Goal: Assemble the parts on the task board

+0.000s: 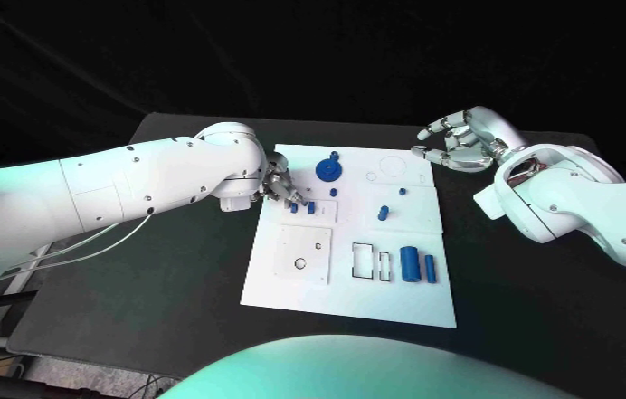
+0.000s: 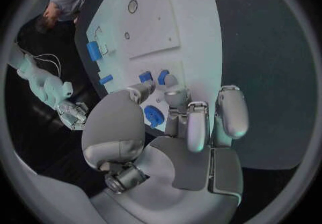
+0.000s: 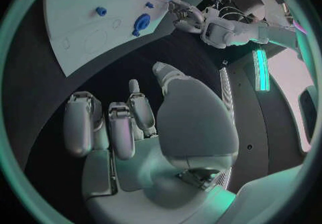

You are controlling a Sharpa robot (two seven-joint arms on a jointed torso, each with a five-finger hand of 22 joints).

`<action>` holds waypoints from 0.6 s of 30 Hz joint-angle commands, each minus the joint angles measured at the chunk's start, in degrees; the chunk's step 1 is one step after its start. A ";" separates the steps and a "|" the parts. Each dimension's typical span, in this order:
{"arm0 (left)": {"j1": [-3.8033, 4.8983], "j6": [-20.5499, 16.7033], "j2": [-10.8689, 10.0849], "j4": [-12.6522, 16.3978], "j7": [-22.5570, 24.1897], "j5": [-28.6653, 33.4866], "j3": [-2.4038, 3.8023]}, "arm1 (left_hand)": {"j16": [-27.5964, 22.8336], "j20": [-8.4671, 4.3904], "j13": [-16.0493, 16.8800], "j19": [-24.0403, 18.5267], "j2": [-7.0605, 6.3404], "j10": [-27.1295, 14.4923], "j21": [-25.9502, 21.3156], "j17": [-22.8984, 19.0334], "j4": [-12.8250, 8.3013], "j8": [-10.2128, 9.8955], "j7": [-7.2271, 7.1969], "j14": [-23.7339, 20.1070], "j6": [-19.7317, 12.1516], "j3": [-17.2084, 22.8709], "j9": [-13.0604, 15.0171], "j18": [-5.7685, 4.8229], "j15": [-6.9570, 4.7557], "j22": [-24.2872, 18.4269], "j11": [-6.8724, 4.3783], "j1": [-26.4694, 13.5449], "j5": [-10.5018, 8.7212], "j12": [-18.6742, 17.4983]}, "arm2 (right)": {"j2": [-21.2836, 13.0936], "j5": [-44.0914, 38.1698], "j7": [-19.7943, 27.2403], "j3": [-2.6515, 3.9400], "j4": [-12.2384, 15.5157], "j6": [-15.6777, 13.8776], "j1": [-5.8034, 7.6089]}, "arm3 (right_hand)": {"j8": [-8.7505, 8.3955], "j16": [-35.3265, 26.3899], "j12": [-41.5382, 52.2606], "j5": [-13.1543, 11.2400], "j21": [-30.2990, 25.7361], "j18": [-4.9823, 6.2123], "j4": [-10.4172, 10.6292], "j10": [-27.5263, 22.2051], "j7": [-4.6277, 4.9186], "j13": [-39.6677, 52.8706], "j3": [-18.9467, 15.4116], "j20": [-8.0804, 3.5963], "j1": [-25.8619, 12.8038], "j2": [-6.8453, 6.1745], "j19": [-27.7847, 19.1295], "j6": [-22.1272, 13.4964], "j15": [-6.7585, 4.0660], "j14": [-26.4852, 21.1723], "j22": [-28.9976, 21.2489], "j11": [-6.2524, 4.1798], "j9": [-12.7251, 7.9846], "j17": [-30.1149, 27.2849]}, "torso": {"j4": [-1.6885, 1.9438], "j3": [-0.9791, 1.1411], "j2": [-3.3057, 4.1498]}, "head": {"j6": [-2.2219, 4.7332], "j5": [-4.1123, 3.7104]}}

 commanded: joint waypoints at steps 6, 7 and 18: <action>-0.27 -6.59 -1.59 1.62 3.22 1.43 0.78 | 0.21 -0.21 -2.25 -0.82 0.54 -1.19 -2.26 15.09 1.64 -1.42 0.53 6.05 -1.43 0.23 -0.39 0.00 -0.21 8.55 0.08 2.01 -0.23 -2.30 | -0.10 -0.40 0.50 0.00 0.09 0.26 -0.07 | 0.27 -0.22 -0.33 0.15 -0.27 0.70 0.23 -0.36 0.03 -0.04 -0.16 -0.15 -0.64 0.11 -0.36 -0.36 -0.04 5.61 8.74 0.00 0.11 13.71 | -0.02 -0.01 0.02 | 0.00 -0.27; -0.26 -7.44 -1.82 1.84 3.76 2.01 0.96 | 0.21 -0.17 -4.95 -1.71 0.71 -2.75 -3.79 15.09 2.32 -1.93 0.81 6.05 -2.22 0.77 -0.60 0.31 -0.03 8.01 0.35 2.44 -0.23 -5.29 | -0.11 -0.40 0.50 0.00 0.09 0.26 -0.08 | 0.28 -0.22 -0.36 0.16 -0.29 0.70 0.23 -0.39 0.03 -0.08 -0.16 -0.15 -0.64 0.12 -0.37 -0.36 -0.04 5.61 8.74 0.00 0.11 13.69 | 0.01 -0.01 0.01 | 0.00 -0.35; -0.24 -19.41 -2.58 3.78 19.28 3.07 1.76 | -19.67 2.87 -16.04 -21.77 -1.71 -19.29 -37.83 -6.76 -4.82 -3.17 5.52 -7.57 -13.22 11.99 -1.79 5.57 3.71 -5.02 4.62 9.75 0.14 -18.80 | -0.27 -0.40 0.52 0.00 0.05 0.04 -0.13 | 0.30 -0.25 -0.37 0.31 -0.29 0.70 0.19 -0.40 0.02 -0.09 -0.11 -0.15 -0.61 0.20 -0.36 -0.36 -0.04 5.59 8.74 0.00 0.13 13.63 | -0.02 -0.02 0.05 | 0.00 -0.66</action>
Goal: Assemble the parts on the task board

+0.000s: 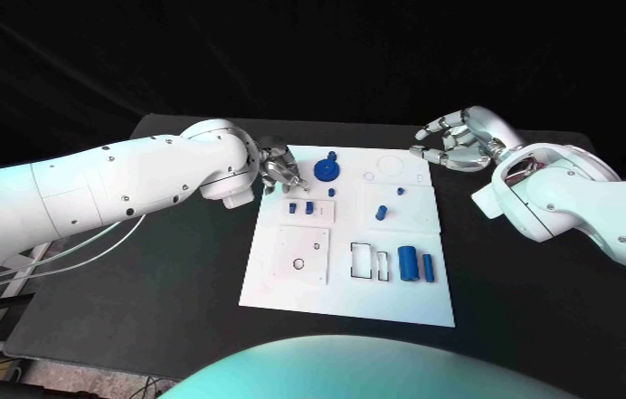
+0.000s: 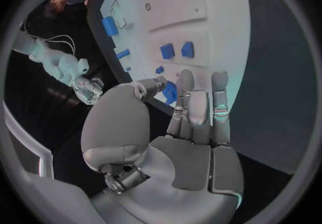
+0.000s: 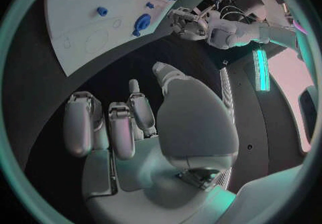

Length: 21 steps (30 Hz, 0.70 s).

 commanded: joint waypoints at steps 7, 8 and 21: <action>-1.45 -13.78 2.69 0.04 22.45 -12.03 -0.82 | -9.08 2.86 -6.62 -3.23 -0.97 -8.95 -9.57 -10.79 -4.69 -3.01 2.63 -8.91 -3.92 -2.05 -8.10 1.17 2.63 -3.67 2.90 6.34 0.26 -4.32 | -0.05 -0.86 0.87 0.00 -0.05 -0.22 -0.19 | 0.37 -1.09 -7.05 0.77 -2.54 1.17 -0.23 -6.38 0.04 -7.48 0.73 -0.16 0.22 0.35 -1.50 -0.74 -0.07 5.07 7.87 -0.03 0.27 11.69 | -0.12 -0.03 0.05 | 0.00 -0.37; -1.65 -14.68 3.11 -0.29 23.42 -13.17 -1.09 | -7.02 2.88 -7.77 -2.40 -0.82 -8.65 -9.41 -9.39 -4.62 -3.31 2.32 -7.06 -3.56 -2.39 -9.24 1.34 2.46 -3.45 2.74 6.88 0.08 -4.78 | -0.03 -0.88 0.92 0.00 -0.08 -0.23 -0.23 | 0.40 -1.37 -8.35 0.76 -3.02 1.27 -0.24 -7.35 0.04 -8.88 0.92 -0.17 0.29 0.30 -1.74 -0.80 -0.08 4.90 7.68 -0.03 0.33 11.10 | -0.08 -0.01 0.06 | 0.00 -0.44; -3.40 -14.36 7.56 -4.72 24.46 -28.33 -2.74 | -4.28 2.85 -15.54 0.63 -1.21 -10.41 -6.61 -10.96 -6.61 -5.62 1.52 -5.65 -1.96 -8.87 -15.69 1.03 2.31 -0.41 3.16 8.96 -0.27 -9.74 | 0.20 -0.53 1.39 0.00 -0.12 -0.37 -0.49 | 0.48 -2.70 -13.11 0.84 -5.67 1.79 -0.15 -10.66 0.06 -14.03 1.55 -0.19 0.24 0.10 -3.04 -1.11 -0.11 4.12 6.64 -0.03 0.53 8.37 | -0.12 0.07 0.14 | 0.00 -0.60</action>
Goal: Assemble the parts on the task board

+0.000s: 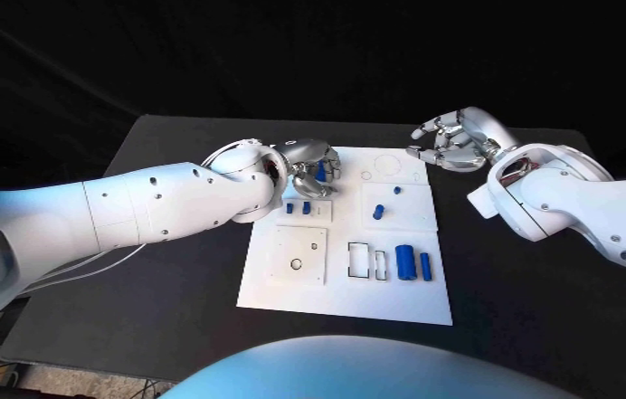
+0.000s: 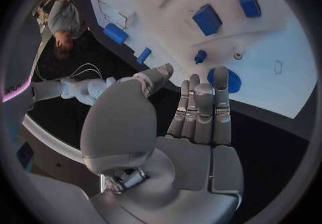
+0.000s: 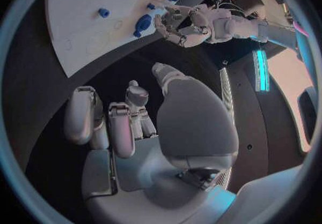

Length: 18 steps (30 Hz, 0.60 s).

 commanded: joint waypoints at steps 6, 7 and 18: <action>-0.15 2.29 1.74 -1.94 -0.07 -10.41 -0.25 | 3.61 -0.70 -2.85 5.17 0.39 0.34 8.87 2.03 -0.56 -1.20 -0.16 3.38 2.33 -1.60 -2.47 -1.01 -0.66 4.23 -0.34 2.06 -0.10 -1.76 | 0.13 -0.25 0.83 0.01 0.04 -0.05 -0.09 | 0.25 -0.53 -0.72 0.39 -0.77 0.93 0.09 -0.78 -0.09 -0.67 0.39 0.02 0.37 -0.06 -0.51 -0.56 -0.11 4.02 6.55 -0.03 0.09 8.02 | -0.12 0.02 0.09 | 0.00 -0.13; -0.15 2.98 1.86 -2.08 -0.43 -10.58 -0.26 | 4.05 -0.79 -3.17 5.66 0.42 0.53 9.76 2.29 -0.60 -1.42 -0.27 3.76 2.64 -1.49 -2.83 -1.13 -0.78 4.70 -0.38 2.29 -0.09 -1.90 | 0.14 -0.23 0.82 0.01 0.04 -0.04 -0.09 | 0.25 -0.53 -0.72 0.39 -0.77 0.93 0.09 -0.78 -0.09 -0.67 0.39 0.02 0.37 -0.06 -0.51 -0.56 -0.11 4.02 6.55 -0.03 0.09 8.02 | -0.12 0.04 0.06 | 0.00 -0.15; -0.16 6.98 2.72 -3.03 -4.06 -11.78 -0.29 | 6.46 -0.77 -5.66 7.75 1.09 2.07 14.02 2.92 -1.16 -3.26 0.05 5.26 5.00 1.36 -5.56 -1.85 -0.49 7.61 -0.40 4.24 0.12 -2.65 | 0.28 0.05 0.98 0.01 -0.11 -0.02 -0.13 | 0.27 -1.08 -1.20 0.43 -1.88 1.16 0.16 -1.02 -0.08 -1.21 0.49 0.02 0.26 -0.06 -1.08 -0.61 -0.11 3.69 6.08 -0.03 0.14 6.92 | 0.00 0.02 0.03 | 0.00 -0.19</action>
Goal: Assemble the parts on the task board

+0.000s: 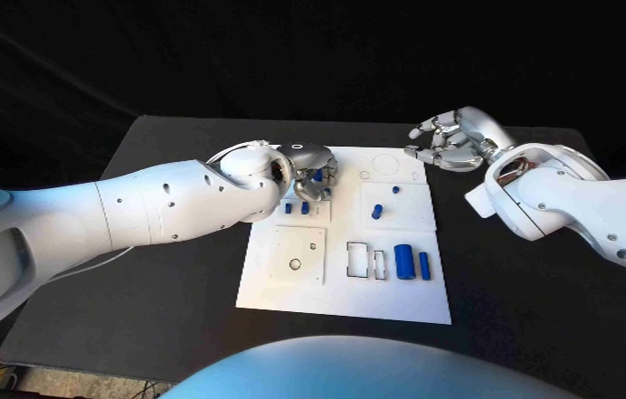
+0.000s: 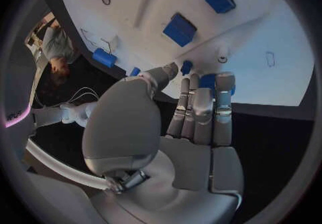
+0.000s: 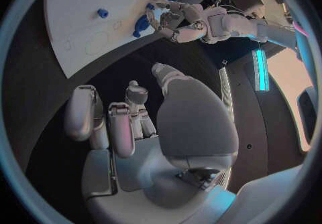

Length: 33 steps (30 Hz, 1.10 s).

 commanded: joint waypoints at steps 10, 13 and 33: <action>-0.01 4.28 1.03 -0.69 -3.09 -2.00 0.01 | 0.87 0.27 -1.27 0.80 0.18 0.66 1.01 -0.31 -0.10 -0.73 0.33 0.40 1.74 1.42 -1.06 -0.95 0.46 3.25 0.14 1.01 0.20 -0.84 | 0.18 0.00 0.70 0.01 -0.03 0.15 -0.12 | 0.28 -0.36 -0.23 0.22 -0.37 1.17 0.01 -0.23 0.12 -0.11 0.36 0.12 0.24 -0.06 -0.36 -0.42 -0.11 3.65 6.09 -0.02 0.09 6.80 | 0.06 -0.08 -0.03 | 0.00 -0.03; -0.01 4.32 1.19 -0.81 -2.92 -1.87 0.01 | 1.47 0.29 -1.80 1.30 0.55 1.39 2.02 0.07 -0.19 -0.95 0.32 0.86 2.39 2.02 -1.43 -1.07 0.43 3.82 0.05 1.34 0.21 -1.03 | 0.19 0.00 0.70 0.01 -0.02 0.17 -0.12 | 0.28 -0.36 -0.23 0.22 -0.37 1.17 0.01 -0.23 0.12 -0.11 0.36 0.12 0.24 -0.06 -0.36 -0.42 -0.11 3.65 6.09 -0.02 0.09 6.80 | 0.07 -0.08 -0.02 | 0.00 -0.05; -0.02 4.39 1.41 -0.80 -1.85 -0.50 0.00 | 4.16 -0.27 -4.68 3.22 1.62 5.85 5.77 1.75 -0.36 -1.83 -0.28 3.23 5.97 3.00 -2.65 -1.54 -0.33 5.46 -0.80 1.67 0.24 -3.61 | 0.23 -0.15 0.48 0.01 -0.03 0.51 -0.13 | 0.40 -0.47 0.35 0.23 -0.46 1.17 -0.02 0.52 0.07 0.45 0.48 0.11 0.23 -0.08 -0.38 -0.30 -0.14 3.61 6.07 -0.06 0.17 6.65 | 0.09 -0.04 -0.07 | 0.00 -0.11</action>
